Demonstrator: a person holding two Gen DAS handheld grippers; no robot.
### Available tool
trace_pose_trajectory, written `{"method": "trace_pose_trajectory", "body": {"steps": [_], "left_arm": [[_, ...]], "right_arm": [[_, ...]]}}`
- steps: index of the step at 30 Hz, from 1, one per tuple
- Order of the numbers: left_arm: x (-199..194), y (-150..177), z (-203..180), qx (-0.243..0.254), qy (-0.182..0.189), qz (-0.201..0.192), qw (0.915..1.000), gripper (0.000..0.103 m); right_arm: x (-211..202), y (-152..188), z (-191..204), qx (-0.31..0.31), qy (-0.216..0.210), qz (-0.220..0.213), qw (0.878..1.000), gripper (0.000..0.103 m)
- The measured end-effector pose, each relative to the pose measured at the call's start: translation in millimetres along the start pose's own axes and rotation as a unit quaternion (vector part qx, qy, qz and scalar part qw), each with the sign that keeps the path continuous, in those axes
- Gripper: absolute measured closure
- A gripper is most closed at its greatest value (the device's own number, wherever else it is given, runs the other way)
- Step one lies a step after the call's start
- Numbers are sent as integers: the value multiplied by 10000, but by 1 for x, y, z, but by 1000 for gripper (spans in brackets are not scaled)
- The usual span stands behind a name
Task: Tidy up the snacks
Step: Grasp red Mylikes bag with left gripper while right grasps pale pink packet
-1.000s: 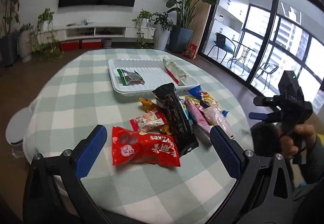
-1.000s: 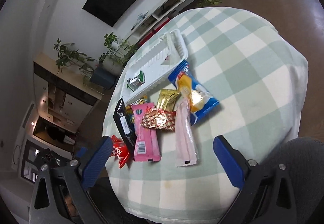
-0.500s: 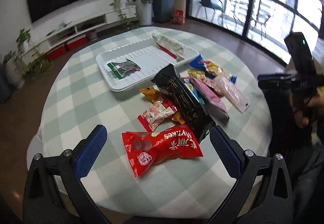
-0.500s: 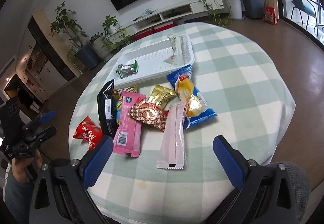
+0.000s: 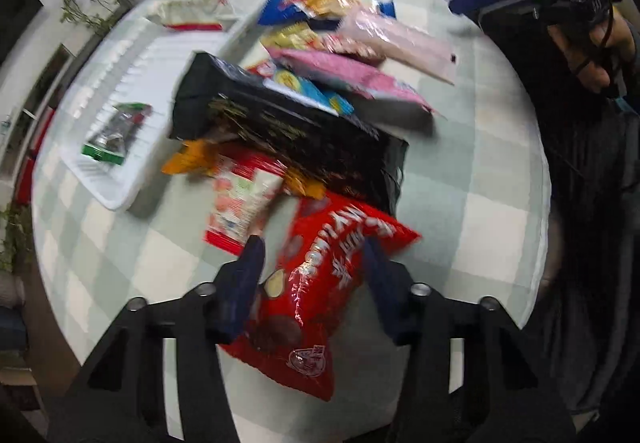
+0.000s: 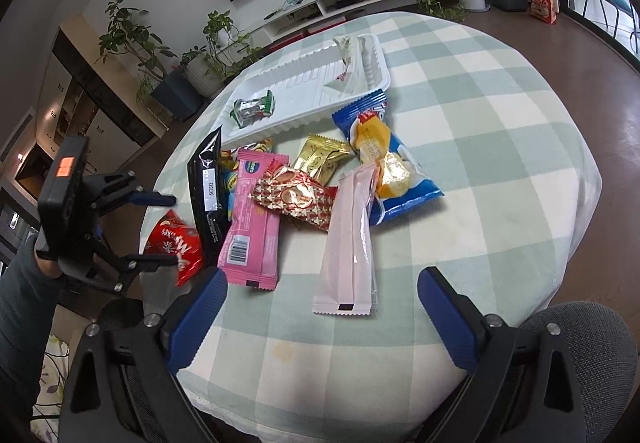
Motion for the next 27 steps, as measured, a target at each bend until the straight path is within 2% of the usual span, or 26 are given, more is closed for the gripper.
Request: {"method": "trace_pose_trajectory", "body": {"steps": [3, 6, 9, 14, 18, 22, 27], "left_arm": [[4, 8, -10, 101, 51, 107, 9999, 56], [6, 15, -16, -53, 254, 239, 9994, 56], [16, 21, -22, -243, 243, 435, 9985, 56], [19, 17, -23, -751, 107, 372, 9964, 57], [17, 18, -25, -1032, -67, 282, 9942, 66], [10, 21, -30, -1319, -174, 145, 9910, 67], [-2, 31, -39, -1755, -109, -92, 9844, 68]], "right_arm": [[0, 0, -4, 51, 3, 0, 10000, 4], [5, 1, -7, 134, -3, 37, 9999, 4], [9, 5, -6, 155, -20, 111, 9998, 4], [10, 8, -5, 78, 59, 163, 9998, 4], [10, 6, -8, 89, 121, 173, 9997, 6], [10, 4, -9, 6, 196, 149, 9997, 6], [13, 1, -7, -237, 352, 128, 9990, 7]]}}
Point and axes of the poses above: each gripper's, at about its wrist camera, not at the fingertips, and x roughly the way its jaws point, z to its left, y to its underside, the point moved 9 cm from there along x, roughly the way its jaws point, and after that the axes turned 9 degrees about -z, right-handed, at the moved point
